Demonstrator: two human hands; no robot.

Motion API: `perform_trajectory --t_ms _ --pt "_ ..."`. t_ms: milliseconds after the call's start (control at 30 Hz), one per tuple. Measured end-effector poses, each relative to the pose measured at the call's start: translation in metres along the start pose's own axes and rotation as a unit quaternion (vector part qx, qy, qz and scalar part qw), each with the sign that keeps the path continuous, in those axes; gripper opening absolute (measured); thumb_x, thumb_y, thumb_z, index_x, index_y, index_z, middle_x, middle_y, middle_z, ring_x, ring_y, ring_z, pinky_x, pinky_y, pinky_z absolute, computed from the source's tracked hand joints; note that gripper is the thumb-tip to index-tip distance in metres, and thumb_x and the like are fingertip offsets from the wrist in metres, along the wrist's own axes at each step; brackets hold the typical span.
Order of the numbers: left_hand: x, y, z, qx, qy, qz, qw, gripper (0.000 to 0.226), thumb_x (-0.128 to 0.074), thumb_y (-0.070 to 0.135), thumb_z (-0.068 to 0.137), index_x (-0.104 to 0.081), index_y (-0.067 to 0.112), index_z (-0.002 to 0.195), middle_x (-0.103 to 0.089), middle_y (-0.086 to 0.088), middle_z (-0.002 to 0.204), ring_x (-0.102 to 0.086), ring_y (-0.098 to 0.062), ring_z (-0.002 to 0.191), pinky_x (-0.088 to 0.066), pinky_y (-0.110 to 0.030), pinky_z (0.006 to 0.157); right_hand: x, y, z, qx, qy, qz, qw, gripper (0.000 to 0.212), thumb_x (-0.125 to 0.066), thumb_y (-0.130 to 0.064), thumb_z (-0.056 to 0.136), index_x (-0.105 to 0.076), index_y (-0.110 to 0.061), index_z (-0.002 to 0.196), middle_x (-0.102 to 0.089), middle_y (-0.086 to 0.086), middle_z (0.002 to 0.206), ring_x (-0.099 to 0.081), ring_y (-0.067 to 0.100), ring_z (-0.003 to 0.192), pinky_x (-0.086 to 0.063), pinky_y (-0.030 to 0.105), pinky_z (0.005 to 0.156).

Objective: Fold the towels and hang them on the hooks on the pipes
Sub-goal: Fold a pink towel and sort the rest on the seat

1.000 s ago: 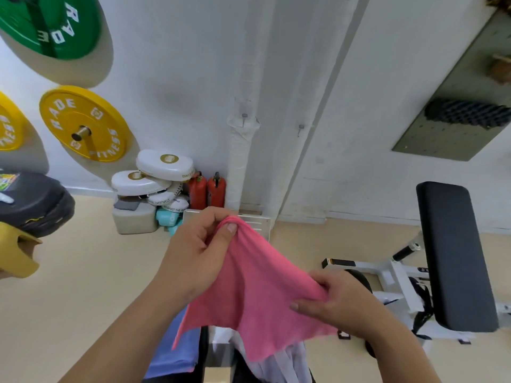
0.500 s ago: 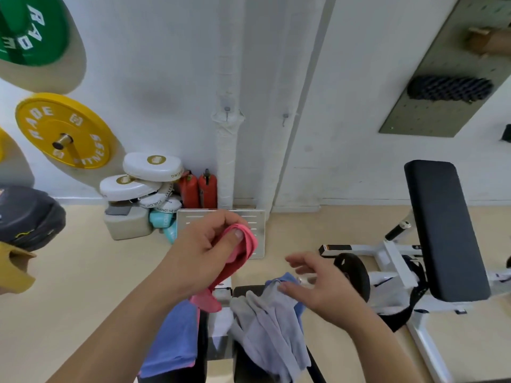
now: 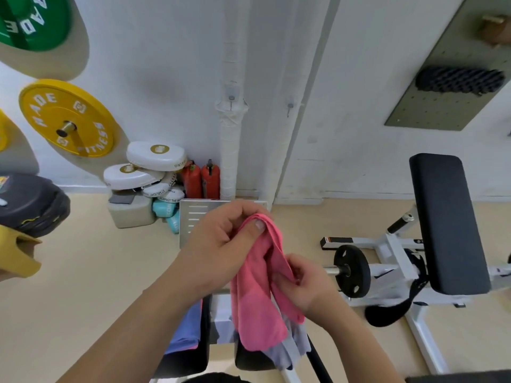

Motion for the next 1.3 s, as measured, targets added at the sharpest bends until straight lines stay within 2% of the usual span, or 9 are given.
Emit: perform_trajectory --t_ms 233,367,500,567,667,867,1067,1167,1300 --pt "0.042 -0.029 0.005 0.033 0.118 0.002 0.992 0.023 -0.061 0.011 0.100 -0.073 0.030 0.096 -0.076 0.013 0.086 -0.066 0.002 0.079 -0.049 -0.018 0.076 0.042 0.059 -0.021 -0.087 0.045 0.079 0.992 0.004 -0.078 -0.020 0.089 -0.079 -0.022 0.086 -0.072 0.005 0.079 -0.064 0.024 0.074 -0.053 0.026 0.071" --pt "0.061 -0.049 0.005 0.071 0.167 0.002 0.983 0.023 -0.060 0.014 0.102 -0.072 0.032 0.093 -0.072 0.013 0.075 -0.060 0.000 0.064 -0.049 -0.022 0.068 0.085 0.046 -0.025 -0.044 0.110 0.263 0.958 0.010 -0.074 -0.012 0.086 -0.081 -0.011 0.092 -0.078 0.002 0.084 -0.070 0.015 0.080 -0.053 0.025 0.074" --pt "0.064 -0.062 0.001 0.086 0.171 -0.003 0.982 0.021 -0.056 0.018 0.104 -0.072 0.031 0.100 -0.073 -0.003 0.083 -0.060 -0.011 0.071 -0.056 -0.028 0.072 0.105 0.028 -0.024 -0.022 0.141 0.327 0.934 0.023 -0.058 -0.024 0.098 -0.076 -0.013 0.090 -0.068 -0.010 0.063 -0.061 0.004 0.056 -0.049 0.016 0.052" --pt "0.058 -0.074 0.000 0.115 0.151 -0.007 0.982 0.022 -0.055 0.017 0.104 -0.073 0.030 0.100 -0.074 -0.011 0.089 -0.062 -0.017 0.076 -0.059 -0.050 0.082 0.107 0.030 -0.021 -0.036 0.157 0.294 0.942 0.033 -0.058 -0.044 0.096 -0.079 -0.020 0.103 -0.080 -0.004 0.089 -0.074 0.013 0.084 -0.060 0.032 0.072" --pt "0.050 -0.082 -0.004 0.131 0.147 -0.015 0.980 0.023 -0.053 0.016 0.105 -0.073 0.026 0.100 -0.072 -0.013 0.087 -0.061 -0.016 0.071 -0.060 -0.052 0.079 0.108 0.032 -0.023 -0.032 0.194 0.297 0.935 0.034 -0.059 -0.049 0.098 -0.079 -0.026 0.112 -0.078 0.002 0.115 -0.069 0.027 0.116 -0.054 0.049 0.102" --pt "0.040 -0.113 -0.008 0.240 0.098 -0.050 0.965 0.023 -0.056 0.020 0.105 -0.074 0.016 0.092 -0.063 0.002 0.063 -0.050 -0.014 0.054 -0.044 -0.031 0.058 0.115 0.053 -0.025 -0.084 0.255 0.303 0.914 0.012 -0.071 -0.024 0.096 -0.076 -0.014 0.098 -0.059 -0.014 0.063 -0.049 0.005 0.058 -0.038 0.022 0.056" --pt "0.023 -0.132 -0.018 0.314 0.097 -0.082 0.941 0.029 -0.064 0.031 0.100 -0.067 0.012 0.077 -0.052 -0.004 0.059 -0.043 -0.015 0.049 -0.038 -0.024 0.054 0.097 0.065 -0.022 -0.130 0.273 0.285 0.910 0.021 -0.076 -0.032 0.092 -0.077 -0.011 0.096 -0.070 -0.002 0.077 -0.057 0.013 0.067 -0.044 0.029 0.063" --pt "0.008 -0.119 -0.017 0.281 0.088 -0.083 0.952 0.030 -0.065 0.035 0.097 -0.075 0.009 0.086 -0.057 -0.009 0.072 -0.048 -0.020 0.066 -0.042 -0.038 0.064 0.081 0.056 -0.024 -0.124 0.269 0.303 0.906 0.022 -0.076 -0.030 0.092 -0.073 -0.009 0.099 -0.067 -0.005 0.066 -0.054 0.017 0.063 -0.046 0.034 0.064" --pt "-0.022 -0.068 -0.021 0.162 0.069 -0.027 0.984 0.017 -0.071 0.025 0.095 -0.083 0.024 0.083 -0.068 0.012 0.061 -0.055 -0.005 0.057 -0.048 -0.025 0.059 0.049 0.011 -0.026 -0.049 0.224 0.299 0.926 0.015 -0.078 -0.027 0.086 -0.069 -0.016 0.085 -0.066 0.003 0.068 -0.056 0.019 0.064 -0.047 0.037 0.063"
Point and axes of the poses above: each hand's wrist, its own z-axis towards the middle knuckle, its own x-axis out of the back of the hand, y = z × x, the point moved 8 cm from there along z, towards the middle knuckle
